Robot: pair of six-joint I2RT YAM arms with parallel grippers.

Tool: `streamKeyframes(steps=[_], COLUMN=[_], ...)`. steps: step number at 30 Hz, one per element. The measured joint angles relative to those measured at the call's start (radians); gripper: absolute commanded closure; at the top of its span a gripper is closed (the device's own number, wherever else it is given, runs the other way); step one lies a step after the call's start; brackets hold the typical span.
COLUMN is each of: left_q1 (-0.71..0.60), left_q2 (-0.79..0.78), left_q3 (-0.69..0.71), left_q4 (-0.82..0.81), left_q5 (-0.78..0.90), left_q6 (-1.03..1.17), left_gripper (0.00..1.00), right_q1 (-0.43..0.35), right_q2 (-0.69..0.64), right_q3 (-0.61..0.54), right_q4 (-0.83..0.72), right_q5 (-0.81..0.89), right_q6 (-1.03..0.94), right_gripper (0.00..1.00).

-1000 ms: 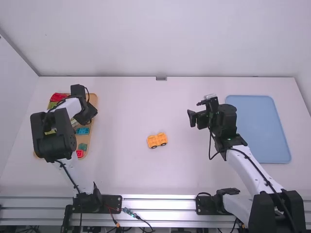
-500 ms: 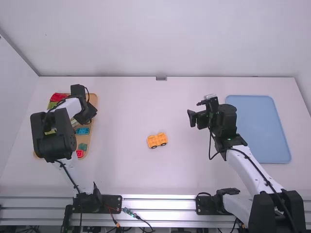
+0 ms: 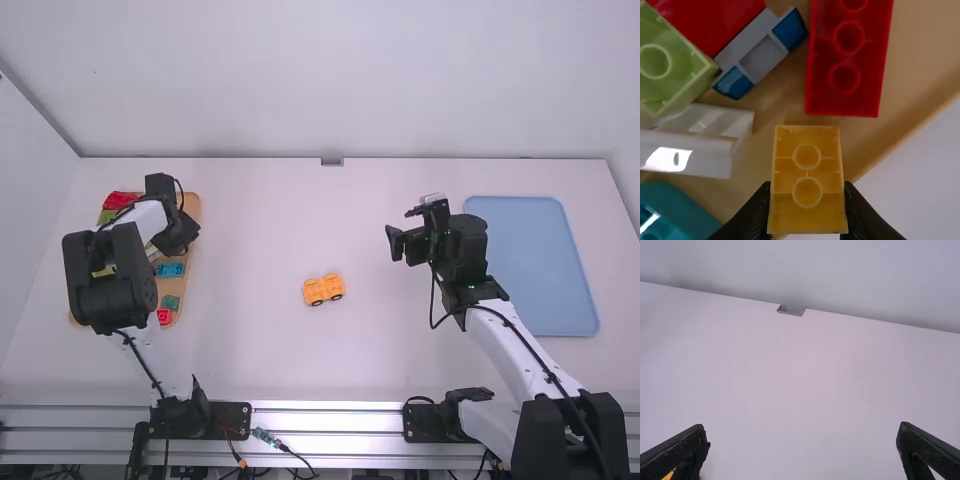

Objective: Assemble lego blocks to make yellow taxi

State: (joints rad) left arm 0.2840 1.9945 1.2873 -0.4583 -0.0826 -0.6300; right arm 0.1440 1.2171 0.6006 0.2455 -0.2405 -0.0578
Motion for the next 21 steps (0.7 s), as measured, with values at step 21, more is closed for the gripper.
streamKeyframes(steps=[21], left_q1=[-0.235], left_q2=[-0.177], left_q3=[0.071], left_q4=[0.022], left_q5=[0.137], left_q6=[0.246], left_gripper=[0.98], right_q1=[-0.006], right_q2=[0.070], right_q3=[0.087], right_q4=[-0.041], right_q5=[-0.194], right_q6=[0.027], right_gripper=[0.01])
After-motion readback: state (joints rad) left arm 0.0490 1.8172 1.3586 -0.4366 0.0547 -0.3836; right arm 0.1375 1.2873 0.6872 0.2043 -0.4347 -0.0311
